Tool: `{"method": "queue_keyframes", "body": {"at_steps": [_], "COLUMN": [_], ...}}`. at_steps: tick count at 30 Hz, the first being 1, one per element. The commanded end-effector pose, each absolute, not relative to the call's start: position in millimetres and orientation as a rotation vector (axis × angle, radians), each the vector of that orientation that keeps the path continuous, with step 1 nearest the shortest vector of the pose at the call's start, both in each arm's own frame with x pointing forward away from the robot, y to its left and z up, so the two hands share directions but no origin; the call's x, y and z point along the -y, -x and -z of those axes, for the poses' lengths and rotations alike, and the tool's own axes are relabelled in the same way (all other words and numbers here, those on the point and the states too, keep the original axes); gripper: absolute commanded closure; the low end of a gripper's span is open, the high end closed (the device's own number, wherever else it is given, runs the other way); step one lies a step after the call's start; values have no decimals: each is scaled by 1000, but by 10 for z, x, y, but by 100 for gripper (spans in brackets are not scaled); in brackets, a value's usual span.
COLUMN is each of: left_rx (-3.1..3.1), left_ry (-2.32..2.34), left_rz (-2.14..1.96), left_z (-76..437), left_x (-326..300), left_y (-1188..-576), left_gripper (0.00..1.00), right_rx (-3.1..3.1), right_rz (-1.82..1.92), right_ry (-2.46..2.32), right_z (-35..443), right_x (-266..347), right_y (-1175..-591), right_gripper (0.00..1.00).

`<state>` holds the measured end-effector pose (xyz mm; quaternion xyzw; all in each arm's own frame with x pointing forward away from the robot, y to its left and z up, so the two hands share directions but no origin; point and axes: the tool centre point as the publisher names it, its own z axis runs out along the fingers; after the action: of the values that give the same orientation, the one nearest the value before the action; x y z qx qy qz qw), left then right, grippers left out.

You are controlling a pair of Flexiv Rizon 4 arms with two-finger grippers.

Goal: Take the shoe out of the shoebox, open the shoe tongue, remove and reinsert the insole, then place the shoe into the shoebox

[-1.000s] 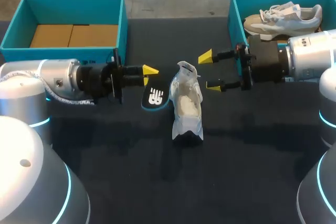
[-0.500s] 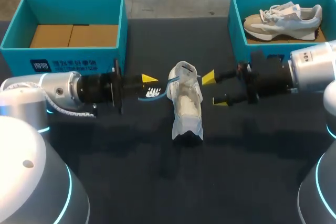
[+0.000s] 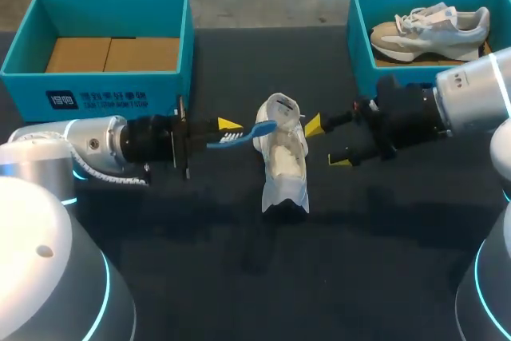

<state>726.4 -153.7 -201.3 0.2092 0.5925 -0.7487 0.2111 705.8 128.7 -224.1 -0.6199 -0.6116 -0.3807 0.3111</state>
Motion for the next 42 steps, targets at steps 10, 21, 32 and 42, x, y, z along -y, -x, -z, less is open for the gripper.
{"method": "queue_keyframes", "body": {"at_steps": [10, 21, 32, 42], "left_rx": [-1637, -1627, -1669, -1697], "left_ry": [-543, -539, -525, -570], "left_rz": [2137, 2179, 2186, 2177], "left_z": [2039, 2080, 2189, 2257], "left_x": [1597, 1693, 1722, 1765], "left_y": [-7293, -7258, -7305, -7328], "left_gripper": [100, 100, 100, 100], "right_rx": [1696, 1883, 1937, 1937], "right_rz": [1026, 1091, 1060, 1060], "right_ry": [1687, 1621, 1610, 1610], "right_z": [2367, 2611, 2798, 2798], "right_x": [-1247, -1133, -1118, -1118], "right_y": [-7086, -7100, -7108, -7108], "right_gripper": [0, 0, 0, 0]}}
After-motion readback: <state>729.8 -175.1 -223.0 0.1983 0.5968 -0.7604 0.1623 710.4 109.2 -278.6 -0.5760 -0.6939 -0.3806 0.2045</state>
